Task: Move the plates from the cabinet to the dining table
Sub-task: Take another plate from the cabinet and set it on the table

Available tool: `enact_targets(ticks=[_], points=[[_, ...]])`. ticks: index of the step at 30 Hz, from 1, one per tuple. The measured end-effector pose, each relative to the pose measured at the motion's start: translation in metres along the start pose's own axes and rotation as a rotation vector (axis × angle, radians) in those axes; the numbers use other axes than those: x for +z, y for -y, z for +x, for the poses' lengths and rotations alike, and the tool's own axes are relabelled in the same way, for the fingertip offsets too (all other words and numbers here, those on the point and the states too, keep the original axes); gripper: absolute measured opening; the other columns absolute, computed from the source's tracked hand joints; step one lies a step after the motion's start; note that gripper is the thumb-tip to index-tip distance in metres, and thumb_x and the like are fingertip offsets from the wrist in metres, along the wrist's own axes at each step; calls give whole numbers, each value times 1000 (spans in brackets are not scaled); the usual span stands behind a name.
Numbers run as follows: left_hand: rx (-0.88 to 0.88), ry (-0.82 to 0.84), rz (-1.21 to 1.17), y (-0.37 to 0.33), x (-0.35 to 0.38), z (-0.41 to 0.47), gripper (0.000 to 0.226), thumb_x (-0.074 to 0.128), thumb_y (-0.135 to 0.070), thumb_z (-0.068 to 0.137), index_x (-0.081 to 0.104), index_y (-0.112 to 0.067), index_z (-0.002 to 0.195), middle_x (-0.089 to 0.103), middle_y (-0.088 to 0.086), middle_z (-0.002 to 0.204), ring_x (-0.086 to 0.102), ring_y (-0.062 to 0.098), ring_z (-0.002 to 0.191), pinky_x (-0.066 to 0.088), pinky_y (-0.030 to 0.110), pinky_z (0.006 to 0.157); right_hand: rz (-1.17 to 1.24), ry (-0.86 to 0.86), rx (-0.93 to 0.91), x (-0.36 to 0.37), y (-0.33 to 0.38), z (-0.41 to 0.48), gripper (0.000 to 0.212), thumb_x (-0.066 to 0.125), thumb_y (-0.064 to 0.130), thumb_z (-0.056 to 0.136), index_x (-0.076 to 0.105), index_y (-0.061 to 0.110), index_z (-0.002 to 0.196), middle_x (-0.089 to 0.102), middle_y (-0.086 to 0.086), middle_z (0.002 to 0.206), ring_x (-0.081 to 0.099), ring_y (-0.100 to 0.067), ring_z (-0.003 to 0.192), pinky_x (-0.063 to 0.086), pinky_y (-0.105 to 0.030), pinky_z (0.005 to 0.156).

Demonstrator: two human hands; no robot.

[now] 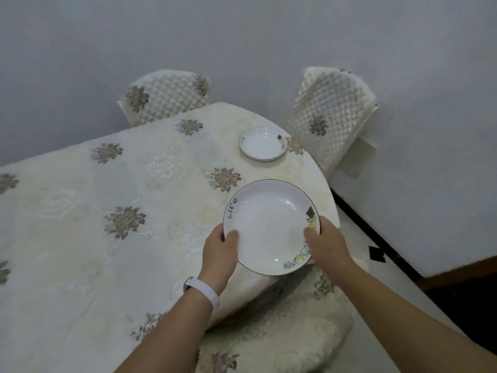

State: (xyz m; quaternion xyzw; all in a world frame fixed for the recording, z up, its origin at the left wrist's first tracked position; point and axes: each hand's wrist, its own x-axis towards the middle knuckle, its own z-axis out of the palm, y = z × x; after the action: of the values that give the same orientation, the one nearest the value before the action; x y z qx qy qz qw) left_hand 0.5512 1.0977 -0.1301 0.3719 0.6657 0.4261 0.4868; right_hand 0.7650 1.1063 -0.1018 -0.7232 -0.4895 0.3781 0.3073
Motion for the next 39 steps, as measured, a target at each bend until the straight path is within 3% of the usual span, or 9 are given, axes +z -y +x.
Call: enact_targets(ticks=[4, 10, 13, 17, 23, 25, 30, 35, 39], points=[[-43, -125, -14, 20, -16, 9, 16, 51, -28, 87, 64, -19, 85, 69, 10, 85, 62, 25, 75, 52, 41, 67, -43, 109, -40, 31, 3, 20, 9, 47, 17, 90, 56, 19, 89, 63, -2, 81, 55, -18, 71, 41, -29, 58], [-112, -238, 25, 49, -18, 23, 14, 53, -20, 93, 64, -16, 86, 64, 2, 76, 57, 19, 69, 47, 33, 65, -112, 252, -62, 64, -12, 55, 9, 47, 20, 93, 55, 21, 95, 65, -1, 85, 61, -19, 78, 48, -32, 65], [-147, -291, 63, 63, -14, 35, 12, 53, -21, 95, 65, -19, 92, 68, -1, 84, 63, 19, 78, 52, 35, 70, -155, 316, -53, 77, -25, 78, 8, 49, 22, 92, 54, 16, 91, 65, -10, 86, 62, -28, 81, 48, -33, 67], [-214, -334, 116, 85, -4, 49, 13, 53, -25, 94, 64, -18, 95, 69, 0, 89, 64, 19, 83, 55, 38, 74, -216, 402, -70, 87, -42, 107, 6, 53, 24, 91, 56, 19, 90, 66, -2, 83, 62, -22, 80, 46, -31, 67], [-288, -423, 202, 108, 17, 62, 12, 54, -24, 93, 57, -22, 82, 63, -5, 78, 57, 7, 72, 38, 21, 56, -312, 529, -109, 100, -66, 141, 6, 53, 24, 92, 55, 21, 96, 60, 11, 83, 55, -10, 76, 39, -24, 59], [-306, -450, 230, 112, 23, 64, 15, 54, -24, 93, 55, -23, 78, 61, -6, 76, 54, 3, 70, 34, 18, 54, -320, 552, -100, 103, -70, 148, 6, 54, 24, 92, 55, 20, 97, 58, 12, 83, 54, -12, 77, 38, -27, 61], [-317, -463, 305, 112, 27, 66, 10, 52, -23, 93, 56, -19, 84, 60, -7, 78, 52, 2, 71, 34, 19, 55, -343, 591, -137, 106, -74, 157, 5, 52, 25, 94, 53, 21, 98, 56, 16, 80, 51, 1, 72, 36, -20, 57], [-356, -455, 388, 110, 24, 66, 15, 54, -31, 91, 57, -17, 90, 60, -7, 80, 55, 7, 73, 38, 26, 57, -377, 621, -148, 106, -73, 158, 12, 53, 26, 94, 52, 15, 99, 60, 7, 82, 57, -17, 76, 39, -30, 64], [-426, -481, 342, 107, 19, 60, 19, 59, -42, 86, 56, -24, 94, 62, -11, 85, 60, 12, 81, 47, 31, 71, -395, 607, -176, 100, -68, 159, 21, 50, 37, 96, 49, 16, 101, 63, 1, 81, 61, -22, 75, 43, -32, 63]])
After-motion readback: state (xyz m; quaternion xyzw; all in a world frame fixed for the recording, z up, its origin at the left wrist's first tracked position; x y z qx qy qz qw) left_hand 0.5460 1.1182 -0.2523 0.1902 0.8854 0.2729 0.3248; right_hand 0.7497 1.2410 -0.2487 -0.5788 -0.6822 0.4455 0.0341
